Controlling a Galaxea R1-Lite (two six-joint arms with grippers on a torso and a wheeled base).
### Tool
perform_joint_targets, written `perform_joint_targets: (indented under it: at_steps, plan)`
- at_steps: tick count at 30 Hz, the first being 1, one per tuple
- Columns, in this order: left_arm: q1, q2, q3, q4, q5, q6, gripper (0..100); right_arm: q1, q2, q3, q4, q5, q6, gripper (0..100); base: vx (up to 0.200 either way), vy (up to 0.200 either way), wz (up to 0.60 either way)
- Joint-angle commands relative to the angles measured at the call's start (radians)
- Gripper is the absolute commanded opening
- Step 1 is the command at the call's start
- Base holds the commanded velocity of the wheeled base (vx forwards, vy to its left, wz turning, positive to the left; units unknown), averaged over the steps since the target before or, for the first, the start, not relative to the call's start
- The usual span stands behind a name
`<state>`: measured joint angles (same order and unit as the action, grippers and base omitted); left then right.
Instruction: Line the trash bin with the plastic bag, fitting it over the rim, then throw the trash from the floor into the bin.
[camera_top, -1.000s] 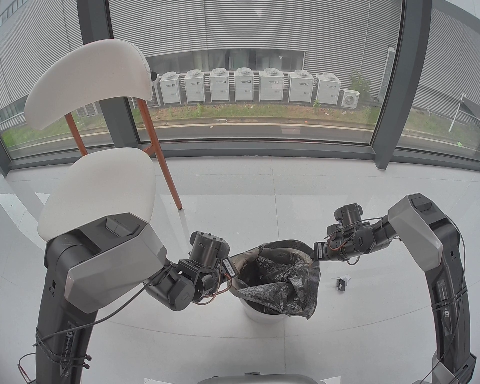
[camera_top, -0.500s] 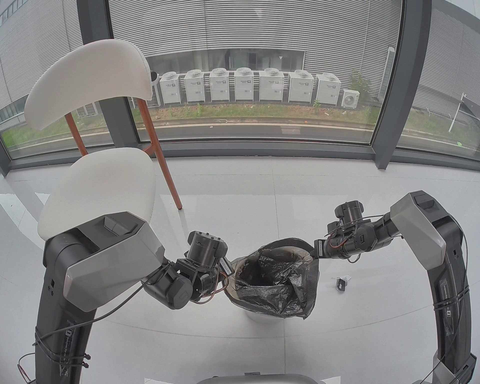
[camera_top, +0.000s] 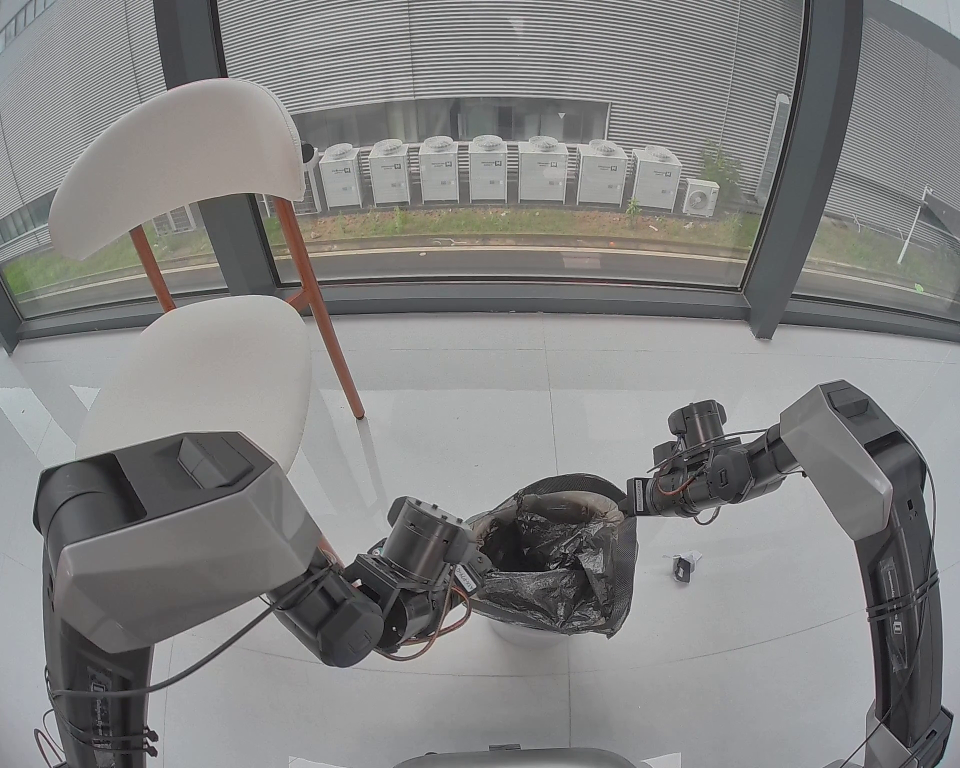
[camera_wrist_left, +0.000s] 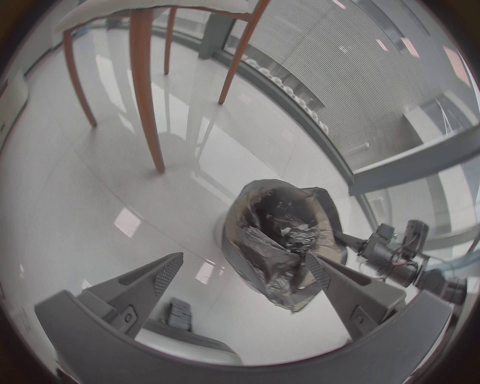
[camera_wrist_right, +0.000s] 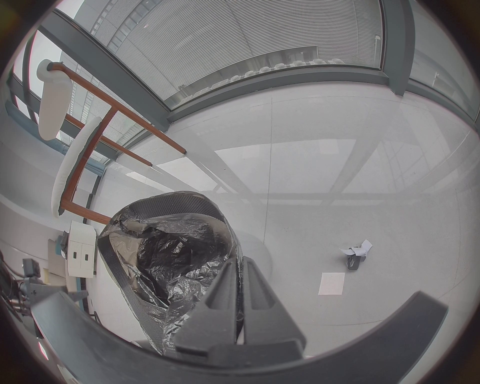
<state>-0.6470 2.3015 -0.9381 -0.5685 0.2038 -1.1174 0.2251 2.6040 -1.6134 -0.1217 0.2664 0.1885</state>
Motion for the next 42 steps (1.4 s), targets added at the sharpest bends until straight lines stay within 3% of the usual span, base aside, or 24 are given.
perform_joint_targets:
  at_steps: [1,10,16,21,33,42]
  plan:
    - [-0.114,-0.030,-0.030,0.004,0.000,-0.148,100,0.005,0.004,-0.002,-0.004,0.001,0.000,0,0.000,0.000,0.00]
    - [-0.120,0.030,-0.107,0.006,0.005,-0.145,100,0.003,0.002,-0.011,-0.004,-0.001,0.022,0,0.000,0.000,0.00]
    - [-0.123,0.067,-0.117,-0.005,0.005,-0.008,100,0.005,0.007,-0.019,-0.007,0.001,0.023,0,0.000,0.000,0.00]
    - [-0.145,0.082,-0.107,-0.039,0.002,0.031,100,0.003,0.008,-0.025,-0.010,0.001,0.023,0,0.000,0.000,0.00]
    - [-0.151,0.147,0.111,-0.528,-0.015,0.157,100,0.002,0.011,-0.025,-0.010,0.001,0.023,0,0.000,0.000,0.00]
    - [-0.134,0.088,0.180,-0.686,-0.014,0.160,100,0.005,-0.002,0.003,-0.010,-0.003,0.049,0,0.000,0.000,0.00]
